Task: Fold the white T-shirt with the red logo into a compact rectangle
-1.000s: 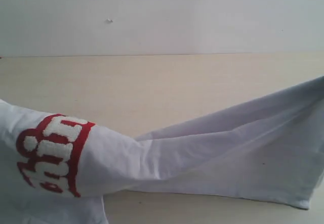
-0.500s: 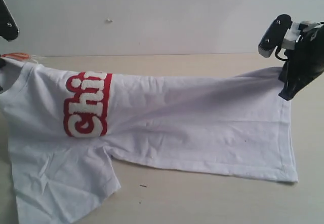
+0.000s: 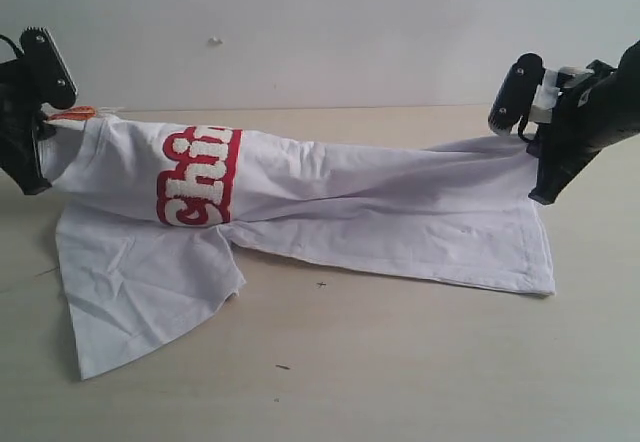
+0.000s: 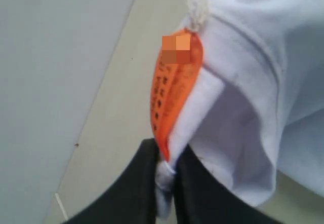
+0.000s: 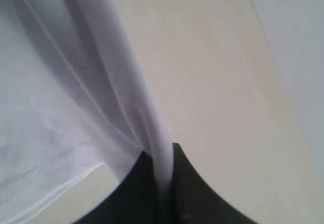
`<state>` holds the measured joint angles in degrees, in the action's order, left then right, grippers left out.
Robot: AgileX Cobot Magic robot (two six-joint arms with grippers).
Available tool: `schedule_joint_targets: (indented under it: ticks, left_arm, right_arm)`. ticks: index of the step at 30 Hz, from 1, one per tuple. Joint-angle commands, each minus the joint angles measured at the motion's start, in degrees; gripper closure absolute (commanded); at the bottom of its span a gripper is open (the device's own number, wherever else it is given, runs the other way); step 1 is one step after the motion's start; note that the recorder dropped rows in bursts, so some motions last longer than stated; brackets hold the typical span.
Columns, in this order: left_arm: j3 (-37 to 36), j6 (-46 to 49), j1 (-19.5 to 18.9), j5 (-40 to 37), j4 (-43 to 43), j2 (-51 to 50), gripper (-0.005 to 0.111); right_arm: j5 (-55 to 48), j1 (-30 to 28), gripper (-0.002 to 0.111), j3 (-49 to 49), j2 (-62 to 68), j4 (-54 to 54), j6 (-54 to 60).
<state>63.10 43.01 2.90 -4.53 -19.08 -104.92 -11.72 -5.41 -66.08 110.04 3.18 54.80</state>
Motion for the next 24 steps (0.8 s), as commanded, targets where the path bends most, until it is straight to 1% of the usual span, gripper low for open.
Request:
schedule_joint_targets:
  ticks: [1,4,5,6,8,9,11,13,16,18,19,22,24]
  left_arm:
    - [0.19,0.63,-0.13,-7.79,-0.54,5.42,0.107]
    - [0.19,2.51,0.00,-19.42,0.66,11.30,0.107]
    - [-0.35,5.74,0.00,-23.71,3.18,13.72,0.107]
    - [-0.83,9.89,0.00,-26.98,7.61,16.27,0.107]
    - [-1.15,21.67,0.00,-38.96,19.08,20.60,0.107]
    - [-1.15,24.74,0.00,-45.80,23.21,22.63,0.107]
    - [-1.15,25.50,0.00,-52.38,25.91,24.80,0.107]
    - [-1.15,25.48,0.00,-59.92,29.30,29.66,0.107]
    - [-1.04,24.33,0.00,-65.43,30.51,37.36,0.107]
    - [-0.56,22.59,0.00,-65.43,30.21,39.39,0.107]
    - [-0.56,19.18,0.00,-65.43,29.20,40.49,0.107]
    - [-0.66,17.47,0.00,-65.43,33.98,43.66,0.107]
    - [-0.66,17.96,0.00,-65.43,38.97,45.27,0.107]
  right_arm:
    - [-5.01,0.02,0.108,-0.57,-5.14,0.20,0.05]
    - [-15.17,0.02,0.108,-0.57,-10.25,-1.89,0.05]
    - [-18.44,0.02,0.108,0.12,-12.65,-3.55,0.17]
    - [-20.00,0.02,0.108,1.42,-14.67,-5.00,0.89]
    - [-26.12,0.02,0.108,4.53,-19.60,-10.56,6.02]
    - [-30.00,0.02,0.108,6.09,-22.10,-13.33,7.79]
    - [-34.00,0.02,0.108,7.52,-25.07,-15.75,8.11]
    - [-38.57,0.02,0.108,8.75,-31.29,-20.91,10.12]
    - [-43.97,0.02,0.108,8.72,-41.00,-23.10,10.92]
    - [-47.44,0.02,0.108,8.72,-44.98,-23.10,10.20]
    - [-49.58,0.02,0.108,8.72,-46.44,-23.10,9.31]
    - [-57.02,0.02,0.108,8.72,-49.35,-24.22,8.52]
    - [-58.25,0.02,0.108,8.72,-50.54,-24.99,8.52]
